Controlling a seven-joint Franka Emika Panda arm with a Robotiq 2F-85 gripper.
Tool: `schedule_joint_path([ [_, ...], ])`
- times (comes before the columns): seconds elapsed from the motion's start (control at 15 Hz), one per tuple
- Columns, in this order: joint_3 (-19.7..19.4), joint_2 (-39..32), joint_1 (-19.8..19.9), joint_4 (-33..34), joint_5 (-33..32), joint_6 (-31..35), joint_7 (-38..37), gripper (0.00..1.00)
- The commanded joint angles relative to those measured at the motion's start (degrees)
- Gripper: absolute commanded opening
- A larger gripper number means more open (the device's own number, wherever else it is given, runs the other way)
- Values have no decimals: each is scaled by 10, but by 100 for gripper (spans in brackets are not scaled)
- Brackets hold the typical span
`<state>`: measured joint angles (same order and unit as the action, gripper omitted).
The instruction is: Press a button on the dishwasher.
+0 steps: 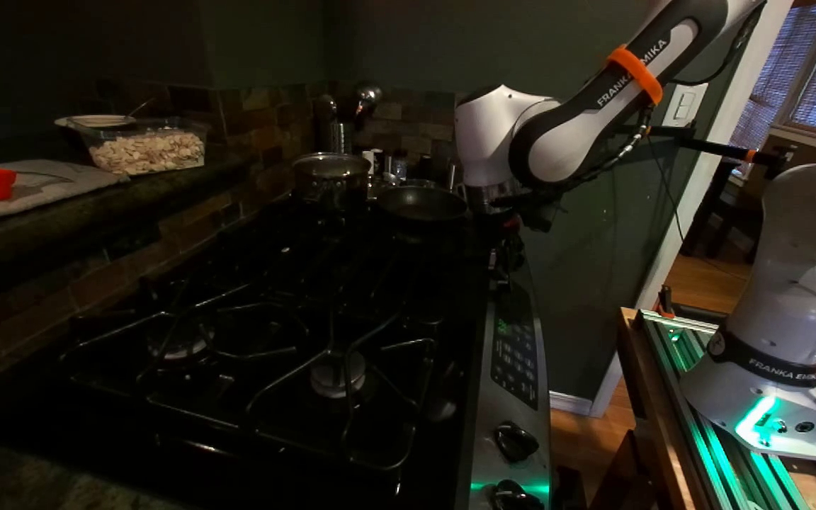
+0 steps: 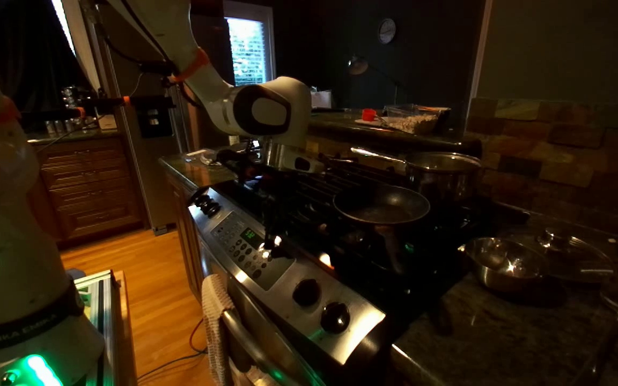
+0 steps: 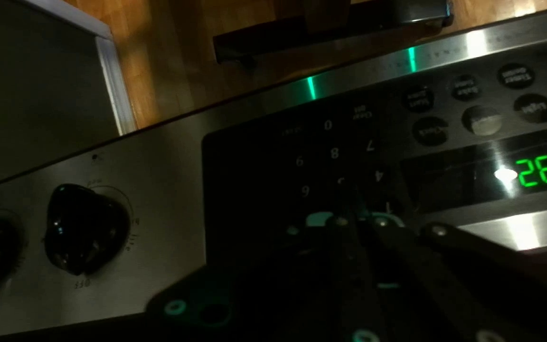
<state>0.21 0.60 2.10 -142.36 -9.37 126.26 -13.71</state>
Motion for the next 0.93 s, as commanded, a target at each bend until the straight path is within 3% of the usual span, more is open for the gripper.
schedule_joint_path([
  [0.0, 2, 43, -8, -2, -71, -86, -62, 0],
  [0.27, 13, 114, -12, -1, -88, -250, -29, 0],
  [0.33, 14, 137, -15, -2, -79, -280, -1, 26],
  [0.47, 12, 189, -22, -6, -54, -297, 57, 32],
  [0.87, -11, 306, -40, 4, 69, -325, 157, 78],
])
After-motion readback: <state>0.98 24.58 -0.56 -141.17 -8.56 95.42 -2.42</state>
